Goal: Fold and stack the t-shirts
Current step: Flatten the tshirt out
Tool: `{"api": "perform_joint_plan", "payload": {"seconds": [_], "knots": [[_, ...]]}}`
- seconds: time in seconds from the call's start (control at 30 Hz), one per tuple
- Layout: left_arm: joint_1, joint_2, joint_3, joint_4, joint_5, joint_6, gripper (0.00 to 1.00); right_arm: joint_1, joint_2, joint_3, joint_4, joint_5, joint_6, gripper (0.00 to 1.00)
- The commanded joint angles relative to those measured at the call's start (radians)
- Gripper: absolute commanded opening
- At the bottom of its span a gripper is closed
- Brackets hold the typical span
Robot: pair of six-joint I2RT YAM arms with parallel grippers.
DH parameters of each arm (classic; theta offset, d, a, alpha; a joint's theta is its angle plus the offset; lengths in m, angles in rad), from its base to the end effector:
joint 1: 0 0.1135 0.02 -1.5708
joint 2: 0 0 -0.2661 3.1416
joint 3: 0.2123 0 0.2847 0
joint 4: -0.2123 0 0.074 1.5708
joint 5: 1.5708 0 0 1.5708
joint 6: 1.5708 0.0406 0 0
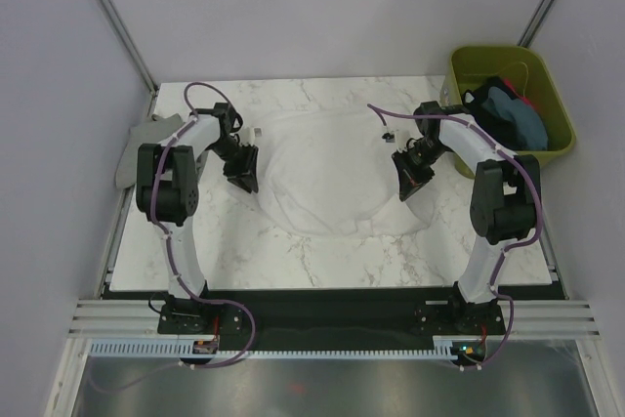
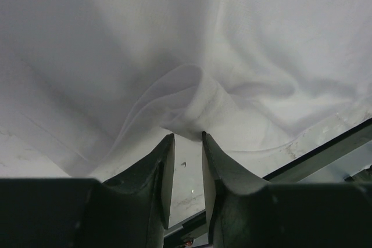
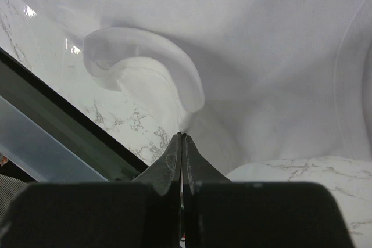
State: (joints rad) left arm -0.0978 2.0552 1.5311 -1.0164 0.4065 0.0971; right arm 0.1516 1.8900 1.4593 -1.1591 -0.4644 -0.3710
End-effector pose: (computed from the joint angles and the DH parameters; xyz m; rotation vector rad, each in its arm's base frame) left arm 0.4147 -0.0568 0.1504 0.3060 3.0326 -0.6282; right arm 0.3722 0.0753 0.1942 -0.7752 2.9254 0.7145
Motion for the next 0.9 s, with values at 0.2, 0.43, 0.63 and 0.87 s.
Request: {"api": "perform_joint_plan", "payload": {"seconds": [0.2,0.43,0.63,0.87], "knots": [[-0.075,0.094,0.175,-0.004,0.054,-0.013,0.34,0.003,-0.031,0.003,0.015,0.012,-0.008,0.0],[-0.134,0.102,0.204,-0.002,0.049,-0.02,0.36,0.003,-0.029,0.013,0.015,0.018,-0.005,0.0],[-0.126,0.039,0.212,-0.02,-0.035,-0.017,0.53,0.003,-0.023,0.007,0.021,0.009,-0.005,0.0],[-0.123,-0.13,0.189,-0.002,-0.084,-0.013,0.71,0.003,-0.019,-0.017,0.038,-0.01,0.004,0.0]]}}
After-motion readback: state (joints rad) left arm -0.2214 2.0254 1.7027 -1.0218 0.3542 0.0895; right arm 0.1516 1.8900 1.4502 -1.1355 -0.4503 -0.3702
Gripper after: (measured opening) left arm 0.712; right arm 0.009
